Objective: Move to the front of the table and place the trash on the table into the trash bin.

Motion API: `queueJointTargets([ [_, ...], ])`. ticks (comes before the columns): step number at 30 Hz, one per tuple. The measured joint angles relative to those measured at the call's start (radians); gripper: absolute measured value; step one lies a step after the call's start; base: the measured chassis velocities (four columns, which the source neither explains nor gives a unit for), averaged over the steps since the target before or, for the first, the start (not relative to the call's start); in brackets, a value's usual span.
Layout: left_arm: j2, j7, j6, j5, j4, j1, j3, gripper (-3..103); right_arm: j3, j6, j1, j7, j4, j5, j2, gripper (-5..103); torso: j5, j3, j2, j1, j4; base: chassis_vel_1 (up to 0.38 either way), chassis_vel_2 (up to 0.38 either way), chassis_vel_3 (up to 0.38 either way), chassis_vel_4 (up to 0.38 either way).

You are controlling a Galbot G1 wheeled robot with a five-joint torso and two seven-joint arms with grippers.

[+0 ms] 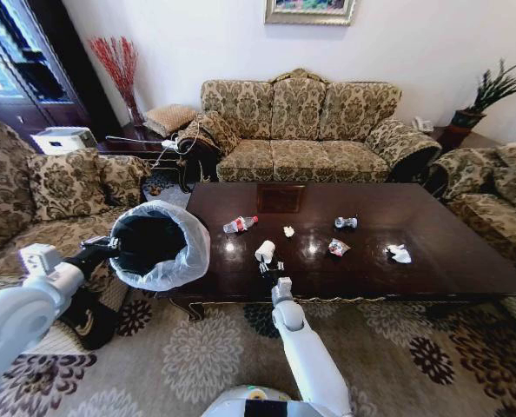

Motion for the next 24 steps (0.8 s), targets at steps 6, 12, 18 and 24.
queueJointTargets([
  [6, 0.0, -0.001, 0.0, 0.001, 0.003, -0.003, 0.005, 0, 0.003, 0.0, 0.008, -0.007, -0.012, 0.013, -0.004, 19, -0.0001, 0.0, 0.0, 0.0, 0.0001, 0.0, 0.0, 0.0, 0.0],
  [12, 0.012, -0.003, 0.0, 0.0, 0.004, 0.003, 0.005, 0, 0.006, -0.001, 0.007, -0.009, -0.008, 0.017, -0.002, 1, -0.0002, 0.0, 0.0, 0.0, 0.0002, 0.0, 0.0, 0.0, 0.0],
  [18, 0.083, -0.017, 0.011, -0.056, 0.022, 0.029, -0.023, 0, 0.016, 0.071, -0.029, -0.047, 0.109, 0.071, -0.02, 0, -0.0004, 0.0, 0.0, 0.0, 0.0002, 0.0, 0.0, 0.0, 0.0],
  [24, 0.25, -0.06, 0.067, -0.217, 0.087, 0.053, -0.07, 0, 0.015, 0.139, -0.079, -0.176, 0.422, 0.224, -0.089, 0, 0.0, 0.0, 0.0, 0.0, -0.0003, 0.0, 0.0, 0.0, 0.0],
])
